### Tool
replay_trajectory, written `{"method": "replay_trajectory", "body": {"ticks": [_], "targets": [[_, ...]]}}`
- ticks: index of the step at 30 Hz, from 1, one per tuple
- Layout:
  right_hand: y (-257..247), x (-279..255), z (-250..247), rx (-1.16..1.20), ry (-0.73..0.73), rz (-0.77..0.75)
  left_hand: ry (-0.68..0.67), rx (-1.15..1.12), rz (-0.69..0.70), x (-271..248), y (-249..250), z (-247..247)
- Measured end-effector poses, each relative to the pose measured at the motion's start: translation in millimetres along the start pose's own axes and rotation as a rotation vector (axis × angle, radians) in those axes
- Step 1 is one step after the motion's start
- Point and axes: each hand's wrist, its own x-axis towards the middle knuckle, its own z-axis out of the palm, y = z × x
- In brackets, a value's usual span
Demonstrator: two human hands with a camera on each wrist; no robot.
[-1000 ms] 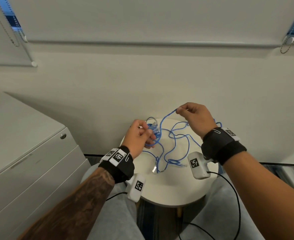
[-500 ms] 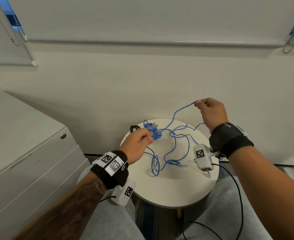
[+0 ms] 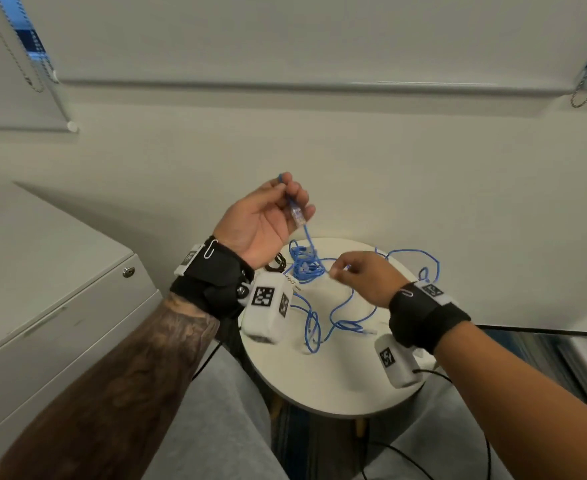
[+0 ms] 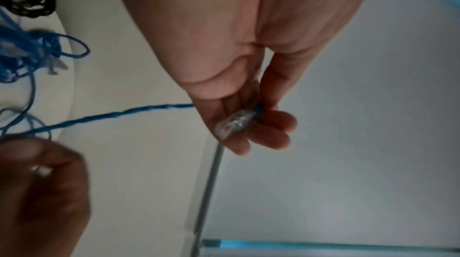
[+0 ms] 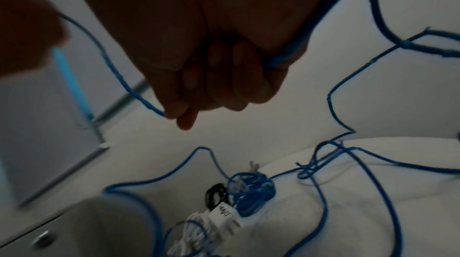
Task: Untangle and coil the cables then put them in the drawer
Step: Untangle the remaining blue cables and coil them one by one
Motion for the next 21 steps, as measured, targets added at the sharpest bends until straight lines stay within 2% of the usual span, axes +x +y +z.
{"method": "replay_trajectory", "body": {"ticks": [4,8,11,13,15,17,21], "targets": [[-28,-29,-1,0.029,-0.129,-0.120,0.176,0.157,0.108,19,2,-24],[-65,-51,-28,0.162,-0.139,-0.261,0.248,0.390,0.081,24,-16,-31],[-84,-49,-55,0.178,0.004,-0.362,0.189,0.642,0.005,17,-39,-20],[-87,-39,-70,0.112,0.153,-0.398,0.096,0.669,-0.061,9,-50,-9],[-82,-29,-80,0.090,0.288,-0.373,0.004,0.626,-0.116,0,-53,2],[-74,-20,-84,0.113,0.359,-0.325,-0.056,0.577,-0.148,-7,-50,10],[-55,-7,-66,0.267,0.368,-0.230,-0.140,0.346,-0.162,-10,-34,20]]}}
